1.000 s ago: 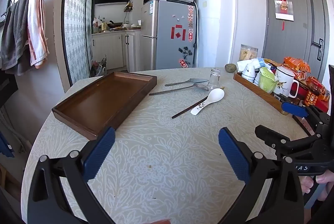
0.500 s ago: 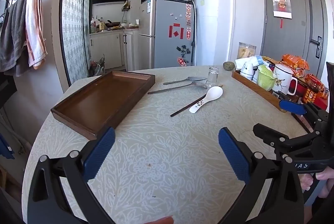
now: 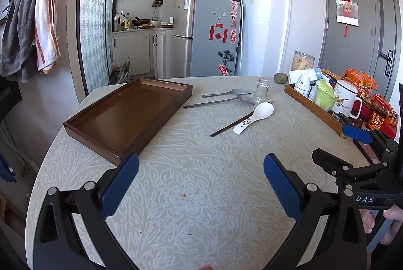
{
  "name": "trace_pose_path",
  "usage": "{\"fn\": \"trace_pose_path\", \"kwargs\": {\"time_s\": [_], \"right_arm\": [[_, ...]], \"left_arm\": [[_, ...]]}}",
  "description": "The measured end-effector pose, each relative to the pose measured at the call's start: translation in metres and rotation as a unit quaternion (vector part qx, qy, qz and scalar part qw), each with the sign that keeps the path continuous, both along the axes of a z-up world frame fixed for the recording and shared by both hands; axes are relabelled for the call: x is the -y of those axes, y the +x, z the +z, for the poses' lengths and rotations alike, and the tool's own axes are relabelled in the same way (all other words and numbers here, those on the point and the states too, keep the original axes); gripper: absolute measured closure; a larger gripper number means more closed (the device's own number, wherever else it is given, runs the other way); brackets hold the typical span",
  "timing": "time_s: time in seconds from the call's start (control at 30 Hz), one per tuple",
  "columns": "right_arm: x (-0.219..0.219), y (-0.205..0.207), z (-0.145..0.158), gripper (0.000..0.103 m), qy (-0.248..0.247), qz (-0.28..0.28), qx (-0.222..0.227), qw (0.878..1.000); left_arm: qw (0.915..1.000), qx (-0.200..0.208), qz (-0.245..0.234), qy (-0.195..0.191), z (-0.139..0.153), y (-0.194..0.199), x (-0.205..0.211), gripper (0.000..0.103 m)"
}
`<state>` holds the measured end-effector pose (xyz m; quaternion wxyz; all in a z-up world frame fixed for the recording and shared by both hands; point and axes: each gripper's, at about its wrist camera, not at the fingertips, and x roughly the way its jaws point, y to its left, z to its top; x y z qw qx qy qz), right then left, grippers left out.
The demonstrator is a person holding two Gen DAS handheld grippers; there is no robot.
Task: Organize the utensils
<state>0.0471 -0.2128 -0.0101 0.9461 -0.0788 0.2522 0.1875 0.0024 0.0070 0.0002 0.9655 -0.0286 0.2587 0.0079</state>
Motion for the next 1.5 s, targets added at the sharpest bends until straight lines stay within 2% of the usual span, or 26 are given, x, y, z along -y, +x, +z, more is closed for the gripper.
{"fn": "trace_pose_path", "kwargs": {"time_s": [0.2, 0.53, 1.5], "right_arm": [[0.0000, -0.0001, 0.0004, 0.003, -0.001, 0.001, -0.001, 1.000], [-0.0014, -0.0012, 0.0017, 0.003, -0.002, 0.001, -0.001, 1.000], [-0.0012, -0.0007, 0.0012, 0.003, -0.002, 0.002, -0.001, 1.000]], "left_arm": [[1.0000, -0.003, 0.005, 0.006, -0.0007, 0.0010, 0.0009, 0.002], [0.9996, 0.020, 0.006, 0.021, 0.0049, -0.0053, 0.0037, 0.002], [0.9997, 0.013, -0.003, 0.019, 0.0038, -0.0041, 0.0053, 0.002]]}}
